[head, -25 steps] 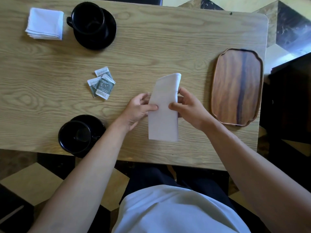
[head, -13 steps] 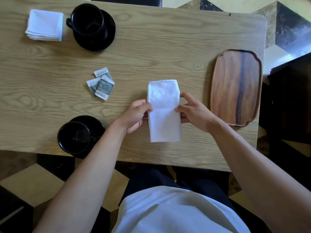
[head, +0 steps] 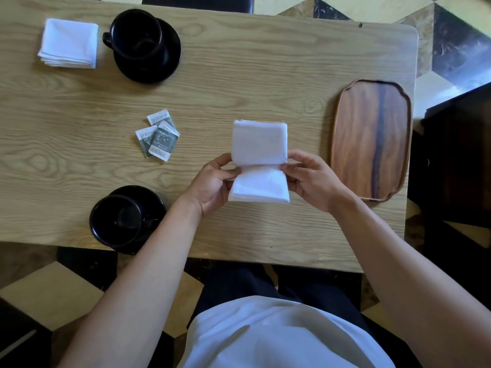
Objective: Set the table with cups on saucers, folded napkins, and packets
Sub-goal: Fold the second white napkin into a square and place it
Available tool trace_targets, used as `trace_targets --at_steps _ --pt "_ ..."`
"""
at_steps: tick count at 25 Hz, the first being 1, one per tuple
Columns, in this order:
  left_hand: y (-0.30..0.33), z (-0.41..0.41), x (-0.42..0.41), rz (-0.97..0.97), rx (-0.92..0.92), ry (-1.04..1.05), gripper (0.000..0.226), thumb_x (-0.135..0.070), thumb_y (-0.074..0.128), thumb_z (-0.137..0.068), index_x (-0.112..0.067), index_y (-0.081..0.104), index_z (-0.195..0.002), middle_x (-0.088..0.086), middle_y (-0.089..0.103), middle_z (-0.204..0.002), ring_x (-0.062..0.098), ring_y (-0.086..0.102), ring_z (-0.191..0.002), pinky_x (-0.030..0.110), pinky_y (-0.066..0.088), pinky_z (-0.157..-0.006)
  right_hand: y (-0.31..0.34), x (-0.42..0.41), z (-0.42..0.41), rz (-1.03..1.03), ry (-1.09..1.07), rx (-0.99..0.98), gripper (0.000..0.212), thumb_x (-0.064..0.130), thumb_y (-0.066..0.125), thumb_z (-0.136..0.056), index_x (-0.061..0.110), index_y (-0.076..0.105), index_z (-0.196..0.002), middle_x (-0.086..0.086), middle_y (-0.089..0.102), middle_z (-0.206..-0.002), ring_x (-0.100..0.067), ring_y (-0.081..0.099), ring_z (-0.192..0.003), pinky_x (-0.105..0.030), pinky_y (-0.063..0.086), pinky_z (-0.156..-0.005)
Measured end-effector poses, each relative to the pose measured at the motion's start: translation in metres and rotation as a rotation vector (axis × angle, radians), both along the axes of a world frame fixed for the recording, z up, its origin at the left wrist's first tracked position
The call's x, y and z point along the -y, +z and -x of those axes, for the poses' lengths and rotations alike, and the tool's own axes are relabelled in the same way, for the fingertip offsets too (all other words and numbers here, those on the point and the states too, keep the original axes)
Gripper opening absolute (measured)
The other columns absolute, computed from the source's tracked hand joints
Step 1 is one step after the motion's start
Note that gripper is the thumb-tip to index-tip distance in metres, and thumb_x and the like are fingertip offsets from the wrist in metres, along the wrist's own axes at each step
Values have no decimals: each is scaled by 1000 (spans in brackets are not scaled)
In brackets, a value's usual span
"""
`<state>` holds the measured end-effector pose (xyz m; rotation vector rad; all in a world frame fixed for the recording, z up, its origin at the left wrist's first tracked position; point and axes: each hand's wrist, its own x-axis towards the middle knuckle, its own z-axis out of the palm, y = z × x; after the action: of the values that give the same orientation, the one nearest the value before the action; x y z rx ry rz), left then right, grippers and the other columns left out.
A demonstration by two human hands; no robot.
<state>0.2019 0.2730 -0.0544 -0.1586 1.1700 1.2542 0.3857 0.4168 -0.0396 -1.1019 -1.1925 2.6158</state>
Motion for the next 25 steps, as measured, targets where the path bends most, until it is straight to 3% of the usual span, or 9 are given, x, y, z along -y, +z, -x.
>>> trace_targets --at_steps 1,4,8,10,12,14,17,21,25 --pt "0 -1 -1 4 -32 -11 38 12 54 -89 -16 79 -95 15 75 -97 29 69 -87 41 57 -82 -1 2 0 -15 -9 0 45 -10 44 -101 16 79 -94 -10 77 -93 -21 74 -86 -35 62 -78" --pt "-2 -2 -2 48 -113 -83 47 10 39 -86 -15 78 -76 7 72 -75 22 64 -66 26 52 -55 -4 1 -3 -28 -27 25 44 -11 44 -94 11 79 -79 -12 73 -83 -21 70 -81 -28 58 -73" --pt "-1 0 -1 79 -121 -133 29 -19 49 -76 -15 77 -79 4 70 -80 19 62 -70 26 49 -55 -6 0 -6 -29 -61 111 23 12 57 -88 11 79 -84 -14 71 -90 -21 64 -84 -27 53 -75" --pt "-1 -2 1 77 -293 -159 21 -18 65 -75 -16 76 -93 3 72 -91 15 65 -79 27 54 -62 -11 8 -6 -161 -29 222 8 15 69 -85 18 75 -90 -7 68 -92 -17 61 -80 -26 48 -70" --pt "-3 -6 4 44 -522 -240 40 -7 73 -70 -19 72 -108 5 71 -111 14 66 -96 30 56 -82 -18 17 -5 -313 4 335 26 6 74 -83 21 68 -103 -5 66 -102 -17 58 -82 -24 47 -68" --pt "-3 -12 7 55 -742 -333 50 -1 73 -69 -20 69 -115 5 64 -126 13 61 -112 26 50 -98 -22 27 -3 -419 4 374 38 -4 70 -84 18 64 -114 -8 62 -117 -14 60 -84 -20 50 -69" --pt "-4 -24 11 84 -1065 -490 52 1 67 -75 -18 65 -123 5 51 -129 19 52 -122 14 36 -105 -25 41 1 -710 86 440 38 -2 63 -87 18 61 -119 -8 54 -125 -12 62 -91 -19 52 -80" --pt "-14 -49 19 238 -1704 -758 54 -16 62 -84 -6 57 -137 25 45 -145 43 42 -135 51 34 -113 -28 54 1 -1196 272 641 40 8 60 -86 11 62 -126 -10 53 -126 -30 51 -113 -40 44 -102" --pt "-26 -67 23 135 -1860 -838 59 -30 45 -101 0 39 -151 25 27 -162 42 21 -152 58 19 -122 -32 61 8 -1428 287 530 45 9 54 -90 4 58 -135 -19 48 -148 -38 42 -135 -46 35 -116"
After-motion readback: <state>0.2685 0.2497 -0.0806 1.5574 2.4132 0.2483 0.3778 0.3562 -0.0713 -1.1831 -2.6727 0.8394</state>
